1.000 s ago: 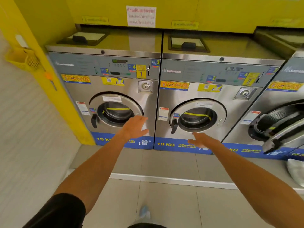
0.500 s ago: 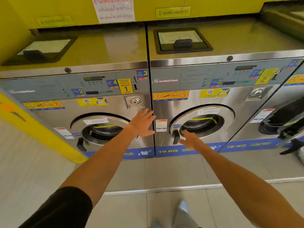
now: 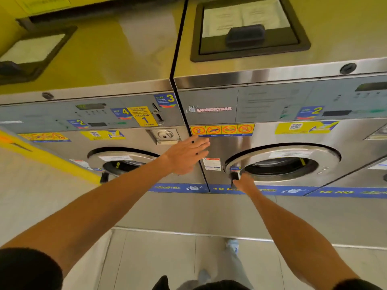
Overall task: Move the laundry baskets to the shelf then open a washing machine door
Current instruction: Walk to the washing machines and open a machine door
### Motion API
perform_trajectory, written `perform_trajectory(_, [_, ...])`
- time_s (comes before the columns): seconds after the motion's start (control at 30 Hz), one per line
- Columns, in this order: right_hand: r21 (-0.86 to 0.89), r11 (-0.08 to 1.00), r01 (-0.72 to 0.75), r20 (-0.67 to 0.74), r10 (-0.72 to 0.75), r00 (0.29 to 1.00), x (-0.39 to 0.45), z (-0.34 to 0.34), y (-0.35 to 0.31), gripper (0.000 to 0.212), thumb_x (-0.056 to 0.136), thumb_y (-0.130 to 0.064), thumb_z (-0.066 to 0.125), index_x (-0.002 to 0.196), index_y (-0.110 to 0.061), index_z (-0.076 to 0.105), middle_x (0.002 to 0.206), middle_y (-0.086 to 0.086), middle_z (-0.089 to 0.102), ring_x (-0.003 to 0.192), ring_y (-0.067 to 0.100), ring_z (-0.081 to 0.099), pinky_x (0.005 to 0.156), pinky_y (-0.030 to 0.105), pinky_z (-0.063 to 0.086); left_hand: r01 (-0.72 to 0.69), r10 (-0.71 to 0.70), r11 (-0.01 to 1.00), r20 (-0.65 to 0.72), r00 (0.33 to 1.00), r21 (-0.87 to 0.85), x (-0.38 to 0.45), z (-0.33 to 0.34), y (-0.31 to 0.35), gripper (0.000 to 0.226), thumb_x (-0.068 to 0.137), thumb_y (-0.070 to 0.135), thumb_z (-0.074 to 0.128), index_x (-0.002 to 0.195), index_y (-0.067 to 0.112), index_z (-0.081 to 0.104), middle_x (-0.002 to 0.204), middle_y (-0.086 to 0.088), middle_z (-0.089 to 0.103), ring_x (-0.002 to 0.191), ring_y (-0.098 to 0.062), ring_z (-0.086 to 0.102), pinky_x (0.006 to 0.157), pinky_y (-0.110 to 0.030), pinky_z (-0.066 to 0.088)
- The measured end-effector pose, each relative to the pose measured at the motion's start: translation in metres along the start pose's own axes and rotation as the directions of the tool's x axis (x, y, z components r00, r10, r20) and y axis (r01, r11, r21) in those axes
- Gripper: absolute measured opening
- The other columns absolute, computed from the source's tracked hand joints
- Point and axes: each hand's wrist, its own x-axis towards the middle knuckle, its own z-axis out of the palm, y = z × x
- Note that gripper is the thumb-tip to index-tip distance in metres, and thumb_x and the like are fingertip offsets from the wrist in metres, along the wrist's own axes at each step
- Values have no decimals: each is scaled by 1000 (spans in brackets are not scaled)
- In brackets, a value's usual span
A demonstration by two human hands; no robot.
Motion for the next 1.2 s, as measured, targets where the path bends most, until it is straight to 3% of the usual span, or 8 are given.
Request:
perform_trajectory(0.07, [-19,1000,-19,39,20,999,12,1,2,46,103,-19,46,141,9,43,141,25,51,132,35,49,109,36,35,-7,7,1000,10,1000,21,-1,7,-5,66,95,26,48,155,12,25,165,-15,10,153,-29,3,124,-48,6])
perform_trajectory(0.27, [136,988,-74,42,69,997,36,17,-4,48,106,-25,41,137,10,49,138,29,53,130,41,50,108,43,38,0,-1,999,25,1000,45,2,15,-5,67,96,23,42,157,11,15,165,-15,2,153,-29,-3,124,-48,6])
perform_trajectory(0.47, [125,991,-47,-65,55,996,36,27,-1,51,103,-29,49,133,11,51,134,29,55,127,39,52,106,44,43,15,-17,997,16,1000,77,2,25,5,67,95,31,42,155,9,21,165,-18,5,153,-32,1,122,-52,5])
perform_trajectory(0.63, [129,990,-51,-71,61,996,21,31,4,50,103,-28,49,136,9,47,133,26,54,126,36,54,106,42,44,24,-25,999,15,1000,32,-3,25,10,69,94,30,45,155,11,21,164,-20,4,153,-35,3,123,-52,6])
perform_trajectory(0.83, [127,985,-120,-72,130,989,-9,51,31,49,105,-25,45,141,7,43,140,27,52,132,38,49,108,42,40,122,-114,989,98,989,-85,3,13,22,82,93,35,57,157,13,12,164,-20,-6,153,-33,-3,123,-48,3])
perform_trajectory(0.97, [220,959,-179,-121,209,970,-37,67,59,47,103,-24,49,141,3,46,140,27,52,133,40,49,108,42,40,171,-151,980,178,972,-98,4,8,31,91,92,39,60,158,10,4,164,-18,-12,152,-33,-10,124,-50,4])
perform_trajectory(1.1, [292,940,-177,-203,241,949,-68,81,100,42,100,-15,50,141,-2,51,137,24,56,130,38,51,106,37,39,164,-152,984,150,977,-75,7,14,36,98,88,44,63,157,6,3,163,-21,-12,151,-37,-10,123,-51,7])
perform_trajectory(1.2, [317,932,-175,-266,265,927,-95,92,138,51,97,-1,47,147,-7,45,141,23,51,132,37,48,110,32,33,152,-141,984,120,983,-88,8,22,34,97,88,47,60,157,8,4,163,-22,-14,151,-37,-12,123,-53,6])
